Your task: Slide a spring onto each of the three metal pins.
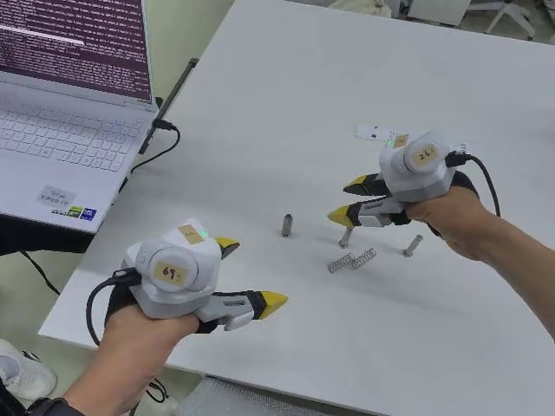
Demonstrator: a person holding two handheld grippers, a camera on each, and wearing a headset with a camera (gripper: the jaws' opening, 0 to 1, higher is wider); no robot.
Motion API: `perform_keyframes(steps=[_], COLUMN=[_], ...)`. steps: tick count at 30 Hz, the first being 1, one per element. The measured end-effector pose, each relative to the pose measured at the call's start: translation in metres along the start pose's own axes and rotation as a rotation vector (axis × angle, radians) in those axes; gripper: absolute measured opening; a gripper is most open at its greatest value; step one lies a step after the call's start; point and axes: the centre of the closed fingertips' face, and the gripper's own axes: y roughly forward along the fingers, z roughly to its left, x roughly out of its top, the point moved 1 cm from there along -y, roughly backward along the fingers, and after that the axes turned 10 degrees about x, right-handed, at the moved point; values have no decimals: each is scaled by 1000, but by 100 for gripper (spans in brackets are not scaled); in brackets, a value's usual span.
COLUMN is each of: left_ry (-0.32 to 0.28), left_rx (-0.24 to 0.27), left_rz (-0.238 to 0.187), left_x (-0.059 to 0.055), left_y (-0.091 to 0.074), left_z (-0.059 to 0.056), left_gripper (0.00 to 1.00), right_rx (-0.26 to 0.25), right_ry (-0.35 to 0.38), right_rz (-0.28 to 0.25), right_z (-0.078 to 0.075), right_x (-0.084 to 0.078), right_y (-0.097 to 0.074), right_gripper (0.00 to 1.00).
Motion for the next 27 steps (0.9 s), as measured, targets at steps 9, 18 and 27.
perform_keyframes(steps=[9, 18, 27], left_ry=[-4, 8, 13], left_rx=[-5, -19, -30], left_rz=[4, 4, 2], left_x=[0, 4, 10], left_y=[5, 12, 19], left_z=[-1, -3, -4], left_gripper=[59, 59, 59], right_rx=[-39, -82, -116], right_ry=[85, 152, 204], right_rz=[-60, -107, -128], right_z=[6, 9, 18], right_x=[-21, -41, -64], right_y=[-20, -41, -57], right_gripper=[38, 41, 43])
